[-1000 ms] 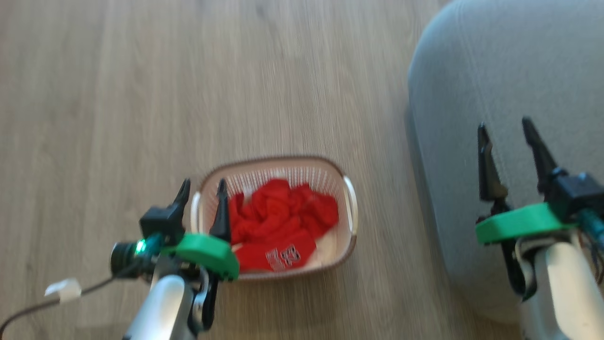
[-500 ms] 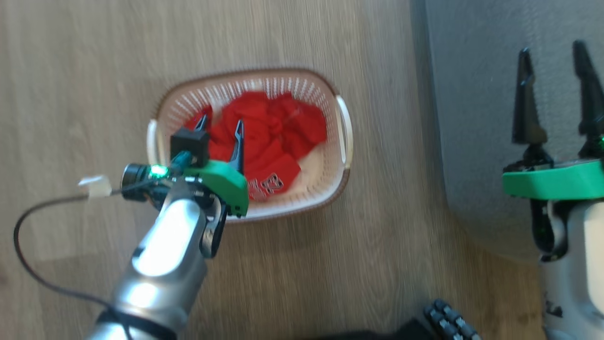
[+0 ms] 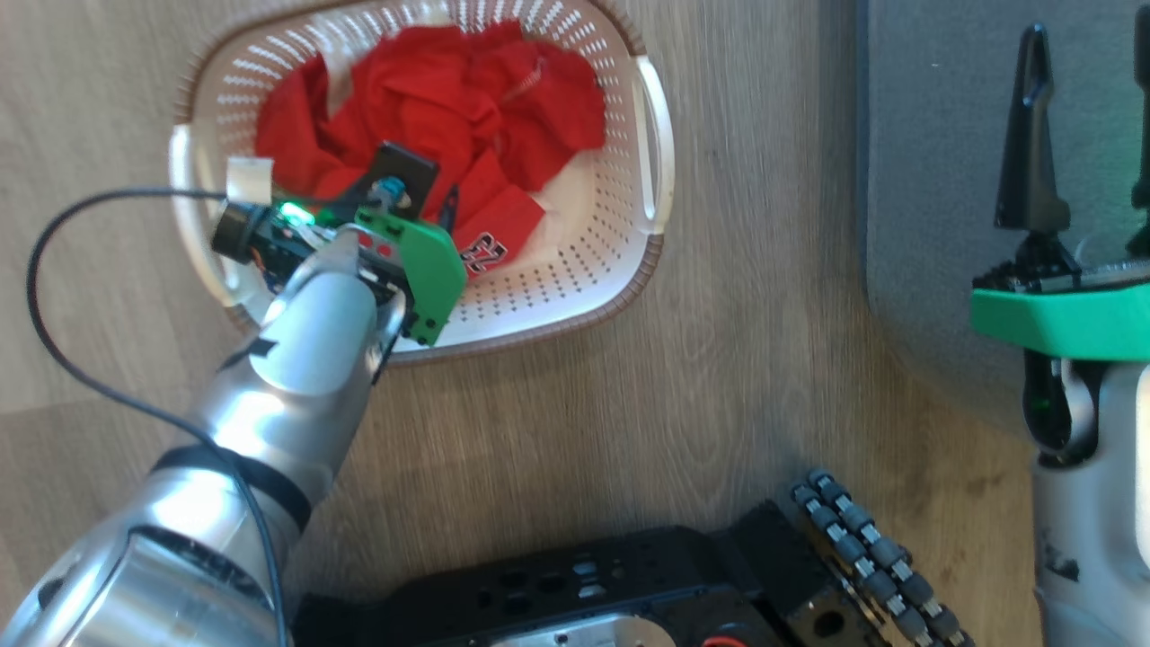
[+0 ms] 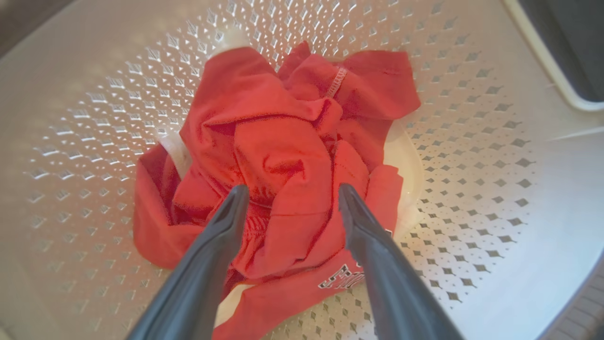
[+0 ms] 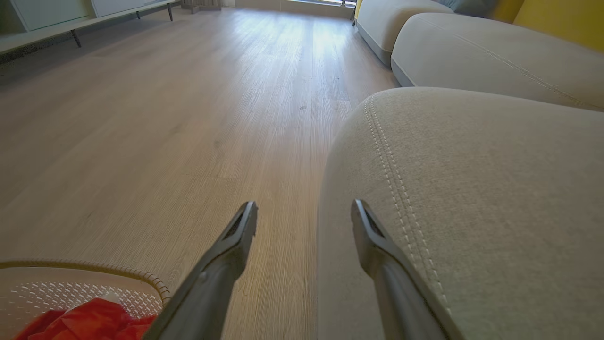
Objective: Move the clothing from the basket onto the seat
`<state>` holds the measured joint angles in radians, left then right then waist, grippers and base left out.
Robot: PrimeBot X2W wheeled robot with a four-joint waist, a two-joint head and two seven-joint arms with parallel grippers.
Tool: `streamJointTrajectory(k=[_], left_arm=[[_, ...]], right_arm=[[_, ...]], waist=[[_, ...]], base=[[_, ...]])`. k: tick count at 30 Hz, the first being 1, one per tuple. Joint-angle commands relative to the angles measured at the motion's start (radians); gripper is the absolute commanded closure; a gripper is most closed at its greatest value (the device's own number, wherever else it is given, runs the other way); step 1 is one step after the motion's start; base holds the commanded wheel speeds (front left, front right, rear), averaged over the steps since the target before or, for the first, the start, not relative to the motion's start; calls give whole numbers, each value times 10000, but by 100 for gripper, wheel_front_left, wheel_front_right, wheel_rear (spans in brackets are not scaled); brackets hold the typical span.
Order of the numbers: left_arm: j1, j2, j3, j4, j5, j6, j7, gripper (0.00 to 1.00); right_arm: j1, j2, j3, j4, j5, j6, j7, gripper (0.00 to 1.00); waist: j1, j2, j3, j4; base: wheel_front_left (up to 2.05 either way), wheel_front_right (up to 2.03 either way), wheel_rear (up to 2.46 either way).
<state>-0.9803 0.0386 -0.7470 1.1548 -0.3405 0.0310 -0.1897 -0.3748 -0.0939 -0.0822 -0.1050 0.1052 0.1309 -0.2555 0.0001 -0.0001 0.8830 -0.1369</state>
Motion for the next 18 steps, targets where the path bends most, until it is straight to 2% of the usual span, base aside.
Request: streamJointTrajectory(k=[1,10,18], left_arm=[[-45,116,17,-17,-69,51,61,0],[-826,116,-917,671,-462,158,885,0],[-1388,116,-1714,951,-440,567,2051,0]], right_arm=[[91,59,225,-374,3,-2,-63,0],[-63,144,417,-426,37,-2,-63,0],[-115,170,590,-565,31,-2,-63,0]], waist=[[-1,1,328,-169],[-1,1,896,-452],[-1,1,1239,-599]], base=[[0,0,0],[0,0,0],[0,0,0]])
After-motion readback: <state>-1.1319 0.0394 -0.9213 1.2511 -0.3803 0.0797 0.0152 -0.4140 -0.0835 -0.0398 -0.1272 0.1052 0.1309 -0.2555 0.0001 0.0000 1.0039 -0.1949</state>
